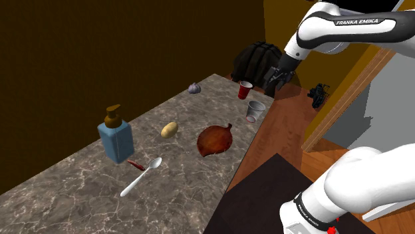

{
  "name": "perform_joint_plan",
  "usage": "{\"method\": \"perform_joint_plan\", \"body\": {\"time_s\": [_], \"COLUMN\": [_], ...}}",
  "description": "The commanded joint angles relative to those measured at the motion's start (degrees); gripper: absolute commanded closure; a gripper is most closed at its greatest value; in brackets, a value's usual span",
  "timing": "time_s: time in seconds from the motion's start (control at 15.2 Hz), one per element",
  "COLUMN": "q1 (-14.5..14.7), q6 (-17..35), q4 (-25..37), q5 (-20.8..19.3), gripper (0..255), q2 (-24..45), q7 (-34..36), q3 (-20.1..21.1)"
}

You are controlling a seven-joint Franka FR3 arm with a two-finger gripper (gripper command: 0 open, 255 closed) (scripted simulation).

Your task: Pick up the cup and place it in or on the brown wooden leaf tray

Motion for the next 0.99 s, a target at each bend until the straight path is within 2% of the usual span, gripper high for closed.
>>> {"method": "perform_joint_plan", "body": {"time_s": [0.0, 0.46, 0.92], "q1": [-0.1, 0.0, -1.9], "q6": [2.8, 9.9, 13.2], "q4": [0.4, 5.1, 13.6], "q5": [0.5, 6.1, 17.0], "gripper": [0, 0, 0], "q2": [3.4, 17.2, 33.6], "q7": [-2.4, -11.9, -23.6], "q3": [-2.2, -9.0, -13.0]}}
